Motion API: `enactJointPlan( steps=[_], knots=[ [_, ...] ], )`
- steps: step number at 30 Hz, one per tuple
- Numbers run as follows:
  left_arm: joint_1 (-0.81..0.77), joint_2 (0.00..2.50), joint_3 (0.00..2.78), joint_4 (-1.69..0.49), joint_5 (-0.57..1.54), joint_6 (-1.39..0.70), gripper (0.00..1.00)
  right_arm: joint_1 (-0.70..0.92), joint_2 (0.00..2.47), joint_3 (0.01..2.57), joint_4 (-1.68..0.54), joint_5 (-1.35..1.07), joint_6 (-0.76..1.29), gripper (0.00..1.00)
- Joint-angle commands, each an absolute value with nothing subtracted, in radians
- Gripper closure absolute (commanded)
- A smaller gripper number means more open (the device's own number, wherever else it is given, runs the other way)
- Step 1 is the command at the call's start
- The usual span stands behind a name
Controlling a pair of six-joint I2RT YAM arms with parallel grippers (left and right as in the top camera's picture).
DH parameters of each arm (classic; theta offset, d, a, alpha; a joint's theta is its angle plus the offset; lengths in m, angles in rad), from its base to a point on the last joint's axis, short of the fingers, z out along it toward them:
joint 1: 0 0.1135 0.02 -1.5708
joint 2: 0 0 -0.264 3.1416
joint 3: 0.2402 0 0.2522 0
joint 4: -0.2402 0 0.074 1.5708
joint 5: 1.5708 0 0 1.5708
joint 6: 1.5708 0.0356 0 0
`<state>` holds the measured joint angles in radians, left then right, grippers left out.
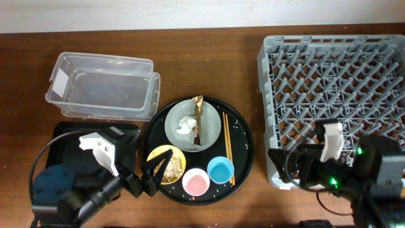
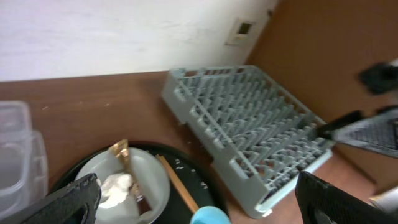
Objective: Sort waste into correct bins and load items into the dishwasher rack
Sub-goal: 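Move the left gripper to the pink cup and grasp it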
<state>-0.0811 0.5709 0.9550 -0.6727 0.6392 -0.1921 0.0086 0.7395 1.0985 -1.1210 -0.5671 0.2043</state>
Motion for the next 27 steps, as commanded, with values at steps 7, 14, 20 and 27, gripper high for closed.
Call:
enactJointPlan(
  steps=[7,14,20,27],
  knots=[
    [-0.22,0.752,0.97,-0.967,0.504,-0.179,0.01,0.014,0.877,1.132,-1.198,-0.572,0.154,0.07],
    [-0.648,1.089,0.971,-0.963,0.113,-0.345,0.01,0.014,0.876,1.132,-1.22,-0.571,0.154,0.07],
    [-0.761,1.366,0.97,-0.921,-0.048,-0.543,0.24,0.014,0.877,1.131,-1.247,-0.564,0.154,0.07],
    [-0.761,1.534,0.97,-0.89,-0.042,-0.554,0.71,0.014,0.877,1.131,-1.281,-0.564,0.153,0.07]
  ],
)
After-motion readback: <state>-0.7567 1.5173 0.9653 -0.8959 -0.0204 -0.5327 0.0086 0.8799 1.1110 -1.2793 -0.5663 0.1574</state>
